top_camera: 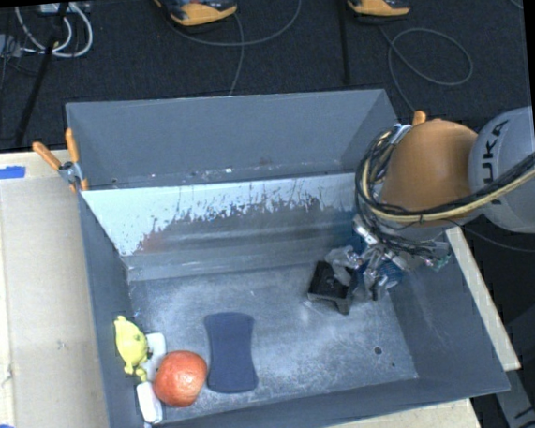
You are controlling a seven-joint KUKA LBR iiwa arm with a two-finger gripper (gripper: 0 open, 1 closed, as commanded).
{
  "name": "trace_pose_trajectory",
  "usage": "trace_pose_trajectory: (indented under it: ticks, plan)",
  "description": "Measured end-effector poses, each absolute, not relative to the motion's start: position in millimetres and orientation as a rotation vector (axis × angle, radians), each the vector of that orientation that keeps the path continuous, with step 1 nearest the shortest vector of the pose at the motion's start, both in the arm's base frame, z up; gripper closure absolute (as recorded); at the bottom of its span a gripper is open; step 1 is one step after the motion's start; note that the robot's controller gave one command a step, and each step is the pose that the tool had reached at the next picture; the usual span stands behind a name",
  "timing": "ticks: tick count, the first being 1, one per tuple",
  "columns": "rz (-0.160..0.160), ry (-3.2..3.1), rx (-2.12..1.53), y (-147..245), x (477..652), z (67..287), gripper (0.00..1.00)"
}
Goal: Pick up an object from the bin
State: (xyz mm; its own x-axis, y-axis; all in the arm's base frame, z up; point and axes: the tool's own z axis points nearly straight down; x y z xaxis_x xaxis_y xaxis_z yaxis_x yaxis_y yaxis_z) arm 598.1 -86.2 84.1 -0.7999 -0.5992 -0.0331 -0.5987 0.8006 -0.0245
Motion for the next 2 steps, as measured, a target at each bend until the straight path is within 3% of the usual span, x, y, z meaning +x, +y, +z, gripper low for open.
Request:
trace_pose_trajectory:
  ticks: [1,2]
  plan:
    - [-0.022,2.869,-1.221,-81.5,594.3,94.2,1.0]
    - [-0.006,2.971,-0.993,-92.8,578.5,266.3,1.0]
